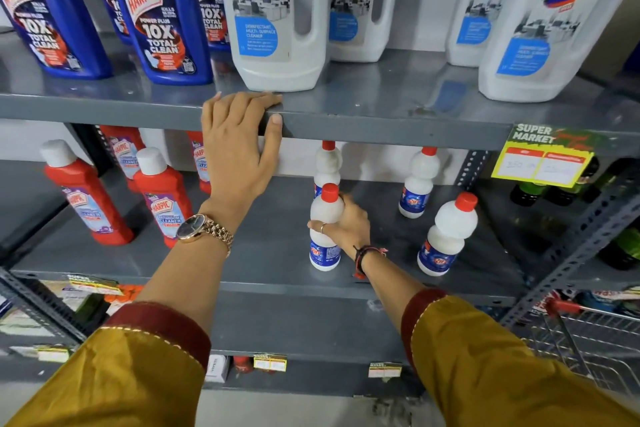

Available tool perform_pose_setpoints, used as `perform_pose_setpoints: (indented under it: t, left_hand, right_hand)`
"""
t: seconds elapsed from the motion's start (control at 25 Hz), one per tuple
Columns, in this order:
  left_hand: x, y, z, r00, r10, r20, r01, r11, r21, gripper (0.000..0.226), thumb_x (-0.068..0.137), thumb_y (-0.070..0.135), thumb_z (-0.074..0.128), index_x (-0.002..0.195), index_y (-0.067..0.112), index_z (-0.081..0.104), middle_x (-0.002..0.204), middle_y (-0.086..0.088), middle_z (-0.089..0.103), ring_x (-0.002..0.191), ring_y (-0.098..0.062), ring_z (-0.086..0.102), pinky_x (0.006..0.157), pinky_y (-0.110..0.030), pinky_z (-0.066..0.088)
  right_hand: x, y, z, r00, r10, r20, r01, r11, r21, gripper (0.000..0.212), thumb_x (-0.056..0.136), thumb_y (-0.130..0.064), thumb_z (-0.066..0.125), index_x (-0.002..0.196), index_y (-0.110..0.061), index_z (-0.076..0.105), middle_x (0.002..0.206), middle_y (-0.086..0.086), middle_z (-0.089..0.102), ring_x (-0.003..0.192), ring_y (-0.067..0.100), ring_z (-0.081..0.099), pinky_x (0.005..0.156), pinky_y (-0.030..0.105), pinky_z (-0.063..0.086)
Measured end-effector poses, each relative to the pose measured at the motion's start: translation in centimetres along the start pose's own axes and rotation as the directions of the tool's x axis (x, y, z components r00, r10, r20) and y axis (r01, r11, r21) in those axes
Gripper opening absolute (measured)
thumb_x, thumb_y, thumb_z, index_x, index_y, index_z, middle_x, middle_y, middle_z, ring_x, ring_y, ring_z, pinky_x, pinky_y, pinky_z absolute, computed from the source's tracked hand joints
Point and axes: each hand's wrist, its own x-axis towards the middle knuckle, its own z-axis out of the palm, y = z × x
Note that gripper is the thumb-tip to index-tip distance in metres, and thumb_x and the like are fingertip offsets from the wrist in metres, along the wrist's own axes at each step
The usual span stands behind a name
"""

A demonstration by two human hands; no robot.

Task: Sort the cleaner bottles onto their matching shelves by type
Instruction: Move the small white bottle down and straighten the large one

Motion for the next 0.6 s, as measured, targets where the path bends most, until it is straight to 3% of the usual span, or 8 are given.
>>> perform_pose_setpoints:
  t: [0.2, 0.32, 0.4, 0.6]
  left_hand:
    - [0.0, 0.0, -0.3, 1.0, 0.004, 0.029, -0.004, 1.0, 0.007, 0.036, 0.094, 0.036, 0.033, 0.114, 0.021, 0.058, 0.113, 0.001, 0.064, 0.108, -0.018, 0.051, 0.108, -0.033, 0.026]
    - [0.0, 0.0, -0.5, 0.999, 0.012, 0.043, -0.012, 1.0, 0.005, 0.035, 0.094, 0.035, 0.034, 0.115, 0.021, 0.058, 0.114, 0.001, 0.063, 0.109, -0.019, 0.05, 0.109, -0.033, 0.025]
    - [0.0, 0.1, -0.6, 0.998, 0.017, 0.053, -0.017, 1.0, 0.003, 0.034, 0.094, 0.035, 0.034, 0.116, 0.021, 0.057, 0.115, 0.001, 0.063, 0.11, -0.019, 0.05, 0.111, -0.034, 0.025]
    - [0.1, 0.2, -0.7, 0.998, 0.02, 0.062, -0.02, 1.0, -0.007, 0.034, 0.094, 0.034, 0.035, 0.117, 0.022, 0.057, 0.116, 0.002, 0.062, 0.111, -0.017, 0.05, 0.112, -0.035, 0.024]
  right_hand:
    - [-0.2, 0.3, 0.2, 0.999, 0.014, 0.046, -0.02, 0.992, 0.129, 0.071, 0.055, -0.026, 0.086, 0.116, -0.019, 0.049, 0.115, 0.003, 0.064, 0.103, 0.025, 0.062, 0.081, 0.03, 0.049]
    - [-1.9, 0.0, -0.8, 0.999, -0.038, -0.029, 0.045, 0.96, 0.278, 0.071, 0.06, -0.021, 0.085, 0.12, -0.019, 0.049, 0.103, -0.016, 0.059, 0.095, 0.004, 0.061, 0.081, 0.021, 0.047]
    - [-3.2, -0.7, -2.4, 0.983, -0.134, -0.127, 0.171, 0.924, 0.343, 0.051, 0.069, -0.018, 0.079, 0.113, -0.025, 0.055, 0.102, -0.025, 0.058, 0.093, -0.01, 0.059, 0.085, 0.017, 0.05]
    - [-6.5, -6.5, -9.5, 0.861, -0.398, -0.317, 0.488, 0.823, 0.291, 0.006, 0.078, -0.018, 0.071, 0.082, -0.019, 0.067, 0.077, -0.015, 0.07, 0.076, 0.003, 0.066, 0.068, 0.014, 0.052]
